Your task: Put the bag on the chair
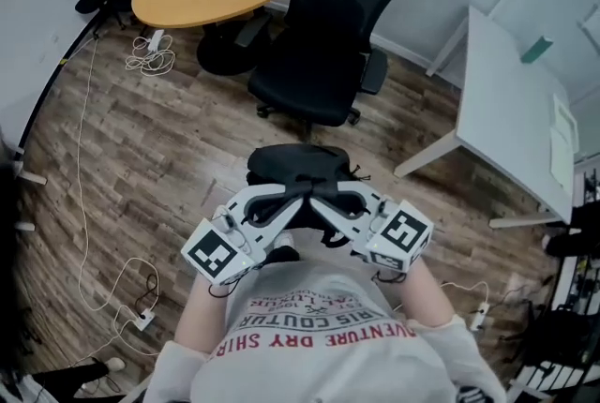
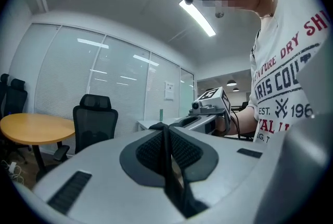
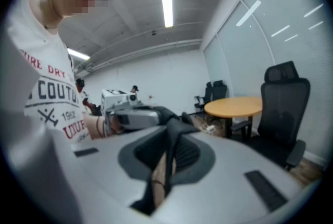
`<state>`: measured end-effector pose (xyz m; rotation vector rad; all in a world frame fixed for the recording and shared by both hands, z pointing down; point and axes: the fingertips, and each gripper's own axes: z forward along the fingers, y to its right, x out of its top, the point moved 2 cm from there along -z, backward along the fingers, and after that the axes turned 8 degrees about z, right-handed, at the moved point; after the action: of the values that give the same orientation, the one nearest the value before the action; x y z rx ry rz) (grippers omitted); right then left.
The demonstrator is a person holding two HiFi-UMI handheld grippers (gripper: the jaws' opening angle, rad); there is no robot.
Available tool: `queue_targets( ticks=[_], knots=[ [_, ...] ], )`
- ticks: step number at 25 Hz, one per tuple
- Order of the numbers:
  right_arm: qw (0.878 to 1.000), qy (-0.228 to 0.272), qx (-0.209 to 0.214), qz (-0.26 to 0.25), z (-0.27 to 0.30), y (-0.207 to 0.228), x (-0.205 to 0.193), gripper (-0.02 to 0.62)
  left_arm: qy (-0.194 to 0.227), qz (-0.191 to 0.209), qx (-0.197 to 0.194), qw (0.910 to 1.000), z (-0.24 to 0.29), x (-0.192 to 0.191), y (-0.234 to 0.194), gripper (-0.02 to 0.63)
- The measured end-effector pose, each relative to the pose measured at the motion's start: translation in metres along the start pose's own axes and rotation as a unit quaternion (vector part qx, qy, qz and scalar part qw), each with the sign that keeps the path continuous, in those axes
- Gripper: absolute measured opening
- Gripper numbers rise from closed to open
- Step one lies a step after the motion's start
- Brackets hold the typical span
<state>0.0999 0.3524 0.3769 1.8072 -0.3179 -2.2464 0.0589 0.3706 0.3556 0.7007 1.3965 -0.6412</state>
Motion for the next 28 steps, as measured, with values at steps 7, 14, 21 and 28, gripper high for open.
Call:
queue_targets(
  ticks=[7, 14, 21, 28],
  knots=[
    [1.0, 0.006, -0.021, 0.013, 0.054, 0.047, 0.03, 0.044, -0.011, -0.012, -0.02, 0.9997, 0.003, -0.002, -0.079, 0.049],
    [1.0, -0.01, -0.015, 0.002, 0.095, 0.112, 0.054, 0.044, -0.01, -0.017, 0.008, 0.9998, 0.031, -0.009, -0.156, 0.049],
    [0.999, -0.021, 0.022, -0.017, 0.117, 0.195, 0.077, 0.044, -0.039, -0.004, 0.01, 0.9992, 0.083, -0.019, -0.227, 0.049],
    [0.999, -0.031, 0.022, -0.028, 0.125, 0.272, 0.094, 0.044, -0.06, 0.008, -0.002, 0.9982, 0.137, -0.031, -0.28, 0.049]
  ],
)
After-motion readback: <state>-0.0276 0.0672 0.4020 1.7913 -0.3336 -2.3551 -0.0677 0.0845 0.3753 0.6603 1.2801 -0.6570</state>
